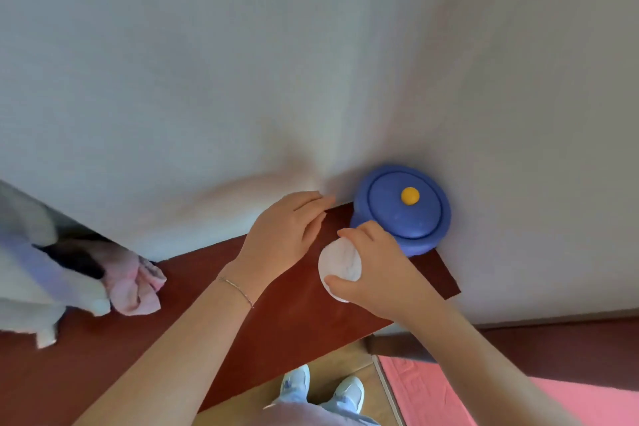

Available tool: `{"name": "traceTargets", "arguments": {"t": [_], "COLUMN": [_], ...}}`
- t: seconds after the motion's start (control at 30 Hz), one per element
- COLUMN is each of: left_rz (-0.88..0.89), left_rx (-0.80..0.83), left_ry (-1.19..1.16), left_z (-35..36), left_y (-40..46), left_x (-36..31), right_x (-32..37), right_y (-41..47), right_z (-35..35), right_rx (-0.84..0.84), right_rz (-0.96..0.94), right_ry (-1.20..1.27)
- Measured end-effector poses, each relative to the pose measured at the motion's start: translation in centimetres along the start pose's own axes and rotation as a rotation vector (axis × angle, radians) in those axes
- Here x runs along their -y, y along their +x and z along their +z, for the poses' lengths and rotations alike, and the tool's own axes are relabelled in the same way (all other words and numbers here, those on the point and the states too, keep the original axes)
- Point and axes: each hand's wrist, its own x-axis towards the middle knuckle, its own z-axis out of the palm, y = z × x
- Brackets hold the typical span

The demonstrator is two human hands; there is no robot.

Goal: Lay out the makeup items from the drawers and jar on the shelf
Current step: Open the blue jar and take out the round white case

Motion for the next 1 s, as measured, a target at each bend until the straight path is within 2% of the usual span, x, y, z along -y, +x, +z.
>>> {"name": "traceTargets", "arguments": {"t": [0.23, 0.47, 0.77, 0.93, 1.0], "left_rz": [-0.284, -0.519, -0.466, -0.356, -0.29], "left_rx": [-0.058, -0.134, -0.131, -0.08, -0.063], "left_ry": [0.104, 0.127, 0.108, 0.125, 0.139], "left_z": [-4.0, -4.7, -4.7, -4.8, -4.7], "left_y": [-11.2, -18.7, -18.3, -16.9, -16.1], "left_x": [4.8, 6.7, 7.0, 7.4, 7.4], "right_x": [3.4, 5.2, 5.3, 4.6, 3.9], "right_y": [3.9, 6.1, 5.9, 3.8, 2.4], "right_z": [7.2, 11.6, 13.0, 11.1, 10.6], "right_rx": [0.169, 0.225, 0.221, 0.059, 0.043], "right_rz": [-0.14, -0.232, -0.288, -0.264, -0.242], "right_ry": [-0.196, -0.363, -0.458, -0.417, -0.427]}}
